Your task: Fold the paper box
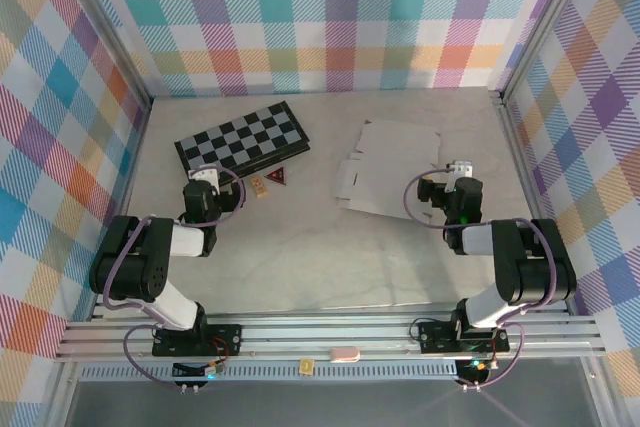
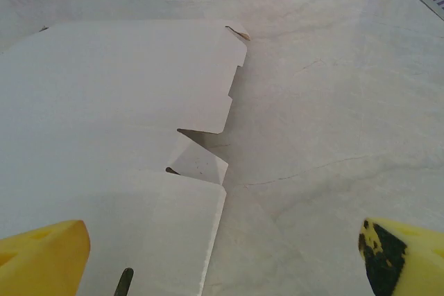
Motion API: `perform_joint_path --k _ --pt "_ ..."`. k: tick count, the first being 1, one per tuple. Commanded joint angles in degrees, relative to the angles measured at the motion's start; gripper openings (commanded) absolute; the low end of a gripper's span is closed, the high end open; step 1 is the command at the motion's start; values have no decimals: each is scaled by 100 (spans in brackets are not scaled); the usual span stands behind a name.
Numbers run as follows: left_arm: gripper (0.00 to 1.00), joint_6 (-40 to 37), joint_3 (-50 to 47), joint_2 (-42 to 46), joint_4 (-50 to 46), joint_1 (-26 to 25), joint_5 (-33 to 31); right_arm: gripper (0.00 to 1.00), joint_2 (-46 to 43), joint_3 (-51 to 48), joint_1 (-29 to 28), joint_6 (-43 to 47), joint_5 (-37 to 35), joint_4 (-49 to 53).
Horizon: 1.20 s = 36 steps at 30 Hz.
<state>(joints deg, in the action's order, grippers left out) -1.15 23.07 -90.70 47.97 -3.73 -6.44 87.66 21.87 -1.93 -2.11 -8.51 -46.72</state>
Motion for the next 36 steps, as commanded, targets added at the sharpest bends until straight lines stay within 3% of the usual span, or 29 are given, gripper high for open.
perform_joint_path --k 1,27,29,33,36 --pt "100 -65 106 31 11 -32 81 99 1 98 -17 -12 12 -171" --pt "100 -68 64 56 67 -31 70 99 -28 61 -15 -1 56 -226" --pt "100 -43 -64 334 115 -46 -121 99 -312 19 -27 50 91 -57" --pt "100 -140 -268 1467 -346 -410 -1089 99 -1495 -107 -353 96 -848 533" --pt "100 -49 -40 2229 -631 -679 -1547 99 -2628 172 -499 210 -1155 1284"
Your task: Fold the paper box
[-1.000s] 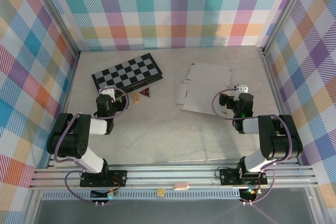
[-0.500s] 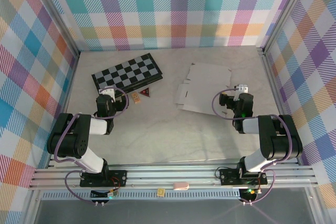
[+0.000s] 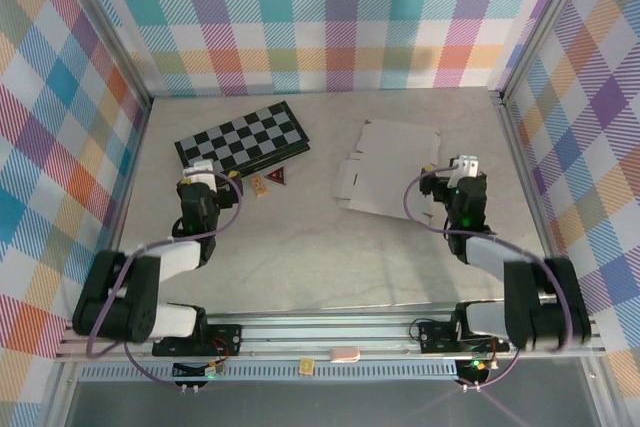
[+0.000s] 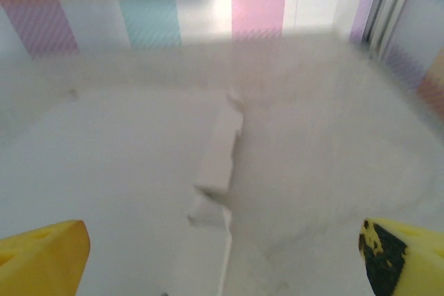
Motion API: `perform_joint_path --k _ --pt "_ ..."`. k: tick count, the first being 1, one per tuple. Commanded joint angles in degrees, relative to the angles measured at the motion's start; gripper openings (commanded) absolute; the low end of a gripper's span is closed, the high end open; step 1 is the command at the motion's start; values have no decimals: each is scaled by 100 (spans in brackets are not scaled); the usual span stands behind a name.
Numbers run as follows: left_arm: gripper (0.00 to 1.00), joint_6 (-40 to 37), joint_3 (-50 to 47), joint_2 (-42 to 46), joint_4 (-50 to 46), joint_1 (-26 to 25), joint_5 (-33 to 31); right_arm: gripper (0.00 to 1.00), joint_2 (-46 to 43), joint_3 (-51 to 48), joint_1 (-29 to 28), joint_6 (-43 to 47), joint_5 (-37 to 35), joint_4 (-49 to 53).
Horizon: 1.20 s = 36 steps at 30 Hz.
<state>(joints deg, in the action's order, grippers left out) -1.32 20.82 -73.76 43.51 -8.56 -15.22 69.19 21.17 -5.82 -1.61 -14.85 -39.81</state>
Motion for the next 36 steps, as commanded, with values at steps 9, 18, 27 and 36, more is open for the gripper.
perform_joint_path --k 9,18,27,36 --pt "100 3370 4866 406 -6132 -742 -1833 99 -1149 5076 -24 -2948 -1256 7175" --pt "82 5006 5361 -664 -6714 -1006 2220 69 -987 4556 10 -5273 2218 8267" --pt "70 5092 3363 68 -5751 -2462 2947 67 -1603 628 -1582 -7938 1919 4140" --pt "66 5297 2857 119 -5291 -2721 3066 67 162 -295 -1571 -8611 1841 1566"
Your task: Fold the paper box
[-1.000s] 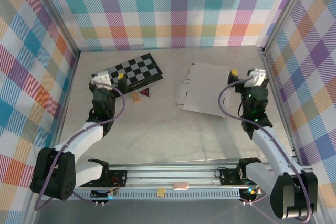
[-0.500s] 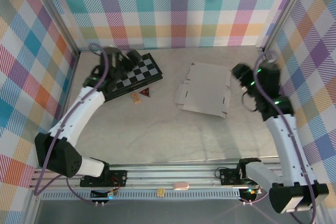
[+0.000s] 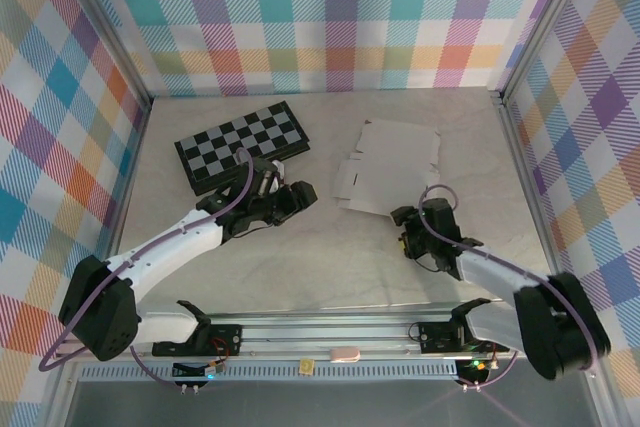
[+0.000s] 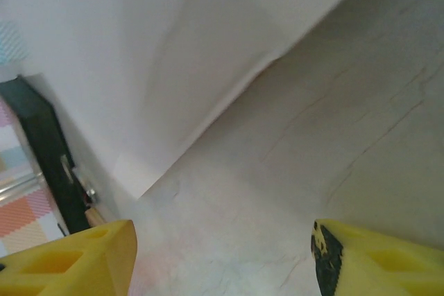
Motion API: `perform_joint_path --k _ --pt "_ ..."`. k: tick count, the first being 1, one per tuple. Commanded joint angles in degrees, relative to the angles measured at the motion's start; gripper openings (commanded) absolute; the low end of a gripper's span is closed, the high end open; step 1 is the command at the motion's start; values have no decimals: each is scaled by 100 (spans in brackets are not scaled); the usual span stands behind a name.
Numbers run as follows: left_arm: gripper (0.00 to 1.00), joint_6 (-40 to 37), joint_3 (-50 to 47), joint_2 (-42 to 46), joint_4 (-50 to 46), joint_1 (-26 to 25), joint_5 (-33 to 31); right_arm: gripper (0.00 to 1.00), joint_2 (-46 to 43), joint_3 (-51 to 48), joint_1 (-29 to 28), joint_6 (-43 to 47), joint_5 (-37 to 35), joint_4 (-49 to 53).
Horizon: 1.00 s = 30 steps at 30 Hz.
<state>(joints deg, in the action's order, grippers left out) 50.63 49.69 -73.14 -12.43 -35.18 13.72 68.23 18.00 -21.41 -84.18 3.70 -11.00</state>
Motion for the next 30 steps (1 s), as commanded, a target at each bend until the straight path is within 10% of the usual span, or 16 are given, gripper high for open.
perform_joint_path --k 1,14,20,30 --pt "66 80 -7 47 302 -63 212 66 431 66 -12 -353 3 -1422" --pt "64 -156 160 72 133 -55 365 46 2178 444 192 -490 -267 -3233" --pt "63 -279 196 327 -74 -59 247 17 2426 745 256 -520 -375 -3458" --pt "68 -1205 967 369 -1440 -59 -546 0 1155 2168 328 -101 -379 -202"
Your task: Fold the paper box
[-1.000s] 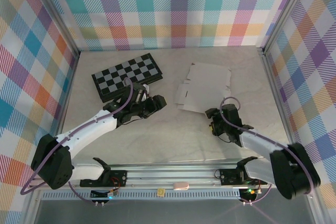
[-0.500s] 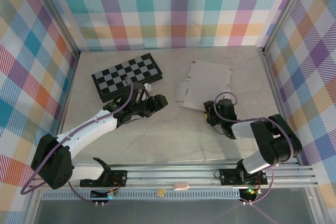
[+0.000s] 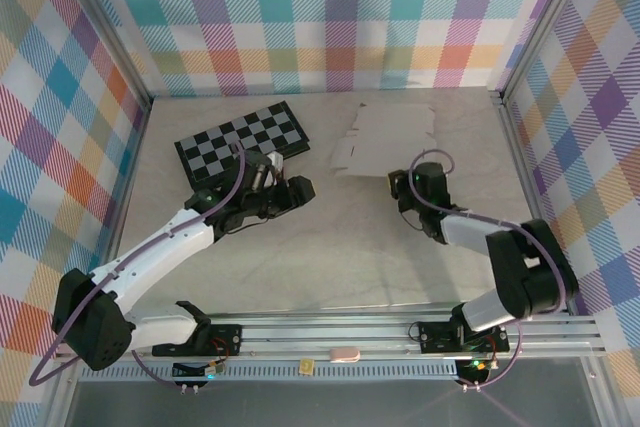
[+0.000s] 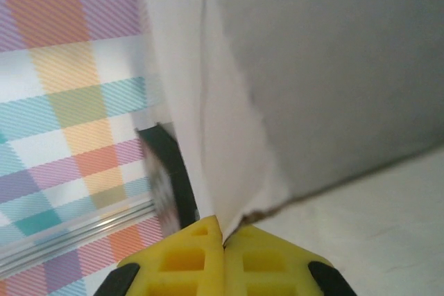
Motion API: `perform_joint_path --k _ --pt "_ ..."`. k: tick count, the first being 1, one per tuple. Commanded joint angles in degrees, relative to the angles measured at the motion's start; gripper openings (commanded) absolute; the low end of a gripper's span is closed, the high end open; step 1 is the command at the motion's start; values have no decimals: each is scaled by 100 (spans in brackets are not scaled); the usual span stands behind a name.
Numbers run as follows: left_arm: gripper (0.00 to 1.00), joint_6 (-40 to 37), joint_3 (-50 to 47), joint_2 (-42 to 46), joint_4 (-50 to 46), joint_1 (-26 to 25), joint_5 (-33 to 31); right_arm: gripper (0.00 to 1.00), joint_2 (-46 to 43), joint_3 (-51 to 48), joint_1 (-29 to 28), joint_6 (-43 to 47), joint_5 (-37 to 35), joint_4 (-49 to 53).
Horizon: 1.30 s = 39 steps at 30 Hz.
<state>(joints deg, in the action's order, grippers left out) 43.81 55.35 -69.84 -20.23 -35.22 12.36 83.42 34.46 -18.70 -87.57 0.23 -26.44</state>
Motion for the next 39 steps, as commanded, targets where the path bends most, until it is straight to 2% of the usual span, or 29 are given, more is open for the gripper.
perform_joint_path --k 1,5,7,9,12,15,18,24,29,34,39 --pt "69 -681 525 -11 -783 -55 -524 0 -441 757 79 257 -9 1800" --pt "70 -1600 1066 -197 -1038 -138 -1122 0 -599 2182 179 397 126 4126" --pt "70 -2383 1156 -154 -759 -337 -1434 0 -480 2972 258 553 259 5186" --pt "70 -3258 948 -26 -119 -547 -1529 0 -376 3532 355 601 433 5882" --pt "70 -4492 485 74 906 -747 -1530 0 -405 3967 462 560 571 6358" --pt "71 -5177 515 -178 1071 -793 -1630 0 -371 4369 565 495 801 6812" --pt "75 -5451 639 -463 1227 -806 -1819 0 -359 4717 609 495 1025 7182" --pt "78 -5846 869 -1092 1771 -835 -1554 0 -466 4932 686 392 1332 7446" --pt "79 -6103 1069 -1657 2280 -846 -1742 0 -510 5050 784 363 1582 7556" --pt "80 -6118 1622 -2249 2273 -823 -1576 0 -536 5167 928 381 1873 7642" --pt "78 -6007 1956 -2617 2425 -827 -1787 0 -598 5205 1086 342 2151 7750"
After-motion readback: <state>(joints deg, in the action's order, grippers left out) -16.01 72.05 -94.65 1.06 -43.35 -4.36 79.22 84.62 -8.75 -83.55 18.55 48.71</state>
